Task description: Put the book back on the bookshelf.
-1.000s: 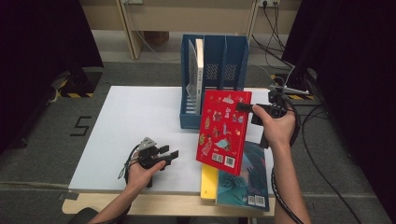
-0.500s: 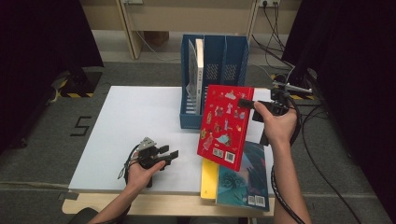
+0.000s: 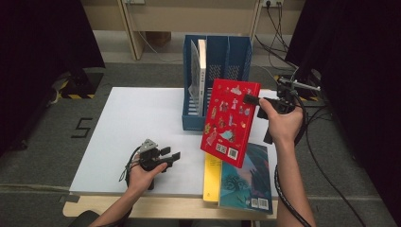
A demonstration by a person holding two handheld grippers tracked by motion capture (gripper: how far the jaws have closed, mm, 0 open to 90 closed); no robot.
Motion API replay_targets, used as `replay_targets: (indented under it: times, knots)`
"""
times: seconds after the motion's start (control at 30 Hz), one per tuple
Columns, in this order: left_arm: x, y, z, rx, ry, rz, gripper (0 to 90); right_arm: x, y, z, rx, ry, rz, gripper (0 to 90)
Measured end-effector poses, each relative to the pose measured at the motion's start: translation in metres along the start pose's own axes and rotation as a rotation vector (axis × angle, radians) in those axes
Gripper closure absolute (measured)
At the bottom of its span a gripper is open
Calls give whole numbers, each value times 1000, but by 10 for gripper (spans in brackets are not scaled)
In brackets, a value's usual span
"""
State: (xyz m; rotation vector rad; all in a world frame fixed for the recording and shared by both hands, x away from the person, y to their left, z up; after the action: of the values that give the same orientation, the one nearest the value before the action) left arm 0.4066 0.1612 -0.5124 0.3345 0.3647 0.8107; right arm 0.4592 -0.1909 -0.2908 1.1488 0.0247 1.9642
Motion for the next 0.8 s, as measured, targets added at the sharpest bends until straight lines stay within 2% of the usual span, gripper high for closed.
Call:
replay_targets:
  times: [0.8]
  knots:
    - [0,0,-1,-2,2,5,412,11,0,17,-105,51,-52,802]
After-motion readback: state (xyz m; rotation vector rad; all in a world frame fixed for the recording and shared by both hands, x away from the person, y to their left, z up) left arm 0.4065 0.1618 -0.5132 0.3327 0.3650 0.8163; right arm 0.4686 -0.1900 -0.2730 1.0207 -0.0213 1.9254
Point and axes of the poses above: each handheld gripper's, and its own axes: y roughly backward along the jaws, z roughly out of its top, x roughly to its left, the point moved 3 cm from there along -y, roughly forward along the jaws, and after that the axes turned 10 degrees about -y, right-handed, at the moved point
